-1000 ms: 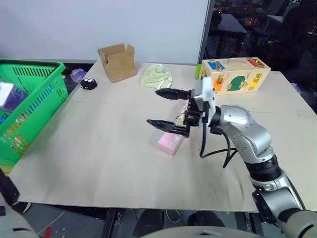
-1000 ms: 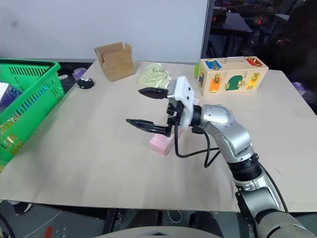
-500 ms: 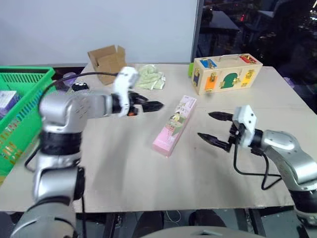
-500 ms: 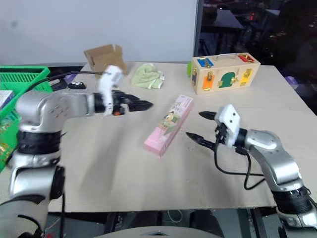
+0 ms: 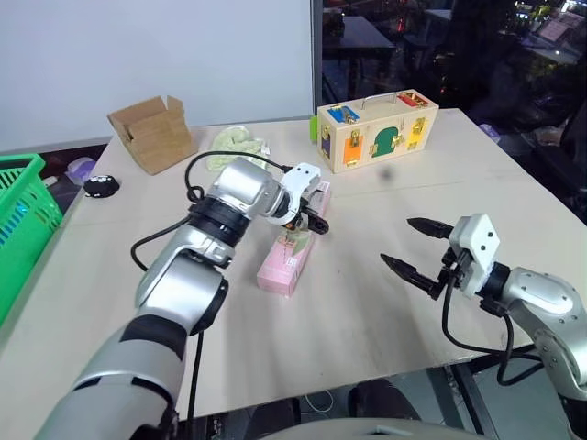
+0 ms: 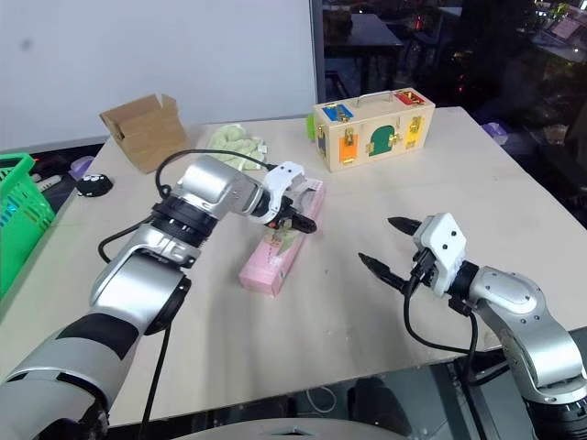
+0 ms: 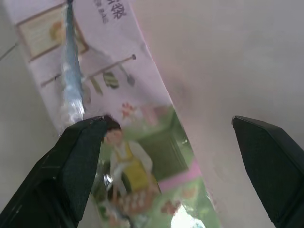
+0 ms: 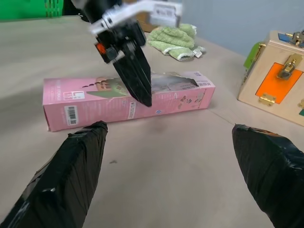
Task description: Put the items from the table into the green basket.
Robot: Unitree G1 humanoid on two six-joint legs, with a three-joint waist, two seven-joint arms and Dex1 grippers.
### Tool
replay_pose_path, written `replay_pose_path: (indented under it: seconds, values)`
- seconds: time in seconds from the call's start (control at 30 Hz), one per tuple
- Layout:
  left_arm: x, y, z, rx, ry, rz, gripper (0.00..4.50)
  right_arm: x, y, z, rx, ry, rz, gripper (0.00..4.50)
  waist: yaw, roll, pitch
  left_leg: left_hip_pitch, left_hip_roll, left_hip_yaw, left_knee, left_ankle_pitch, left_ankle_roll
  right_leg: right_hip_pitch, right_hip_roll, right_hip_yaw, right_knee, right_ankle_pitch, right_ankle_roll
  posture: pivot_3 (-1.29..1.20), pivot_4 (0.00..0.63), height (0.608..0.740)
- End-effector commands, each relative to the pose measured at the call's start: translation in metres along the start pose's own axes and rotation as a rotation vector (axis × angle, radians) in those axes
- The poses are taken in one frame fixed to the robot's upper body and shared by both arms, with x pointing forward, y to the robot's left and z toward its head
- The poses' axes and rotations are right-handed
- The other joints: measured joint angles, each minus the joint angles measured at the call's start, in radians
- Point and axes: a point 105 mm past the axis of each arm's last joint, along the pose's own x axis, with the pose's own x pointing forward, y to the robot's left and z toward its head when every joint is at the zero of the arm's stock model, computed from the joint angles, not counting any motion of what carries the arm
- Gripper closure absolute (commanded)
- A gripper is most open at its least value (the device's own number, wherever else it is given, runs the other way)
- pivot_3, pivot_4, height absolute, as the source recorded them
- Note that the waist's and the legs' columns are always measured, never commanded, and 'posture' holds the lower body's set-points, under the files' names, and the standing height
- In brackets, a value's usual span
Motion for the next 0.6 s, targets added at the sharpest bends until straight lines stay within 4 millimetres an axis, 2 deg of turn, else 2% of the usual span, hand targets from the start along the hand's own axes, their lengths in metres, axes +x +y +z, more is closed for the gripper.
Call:
replay_pose_path:
  seconds: [0.03,0.1,0.2,0.3,0.43,0.6]
  values:
    - [0.007,0.012,-0.012,0.011,0.055,0.059,0.06,-0.004,0.001,0.013,-0.056,-0.032,0.0,0.0,-0.008,0.001,0.0,0.0,0.0,0.0,0.0,0.0,0.0,0.0,0.0,0.001,0.0,0.0,0.0,-0.23,0.018,0.74]
    - [-0.007,0.027,0.003,0.073,-0.027,0.133,0.06,-0.004,0.001,0.014,-0.057,-0.034,0.0,0.0,-0.021,0.001,0.001,0.001,0.0,0.001,0.0,0.0,0.0,0.0,0.001,0.002,0.0,0.0,0.001,-0.23,0.02,0.74]
    - [-0.037,0.02,0.026,0.065,-0.124,0.09,0.06,-0.006,0.002,0.012,-0.043,-0.038,-0.004,0.0,-0.038,0.002,0.003,0.001,0.0,0.0,0.0,0.0,0.0,0.0,0.001,0.003,0.0,0.0,0.001,-0.23,0.018,0.74]
    - [-0.056,0.006,0.034,0.064,-0.155,0.041,0.06,-0.004,0.003,0.007,-0.043,-0.027,-0.003,0.0,-0.04,0.003,0.004,-0.001,0.0,-0.002,0.0,0.0,0.0,-0.002,0.001,0.002,0.0,0.0,0.001,-0.21,0.012,0.74]
    - [-0.051,0.013,0.023,0.031,-0.124,0.068,0.06,0.0,0.005,0.009,-0.04,-0.045,0.012,0.0,-0.035,0.003,0.003,-0.002,-0.001,-0.002,0.0,-0.002,0.002,-0.002,0.0,0.003,-0.001,-0.002,0.003,-0.19,0.007,0.74]
    - [-0.026,0.024,-0.004,0.011,-0.032,0.1,0.06,0.001,0.005,0.01,-0.05,-0.044,0.028,0.0,-0.035,0.003,0.003,-0.001,-0.001,-0.002,0.0,-0.002,0.003,-0.002,0.0,0.004,0.0,-0.002,0.003,-0.19,0.006,0.74]
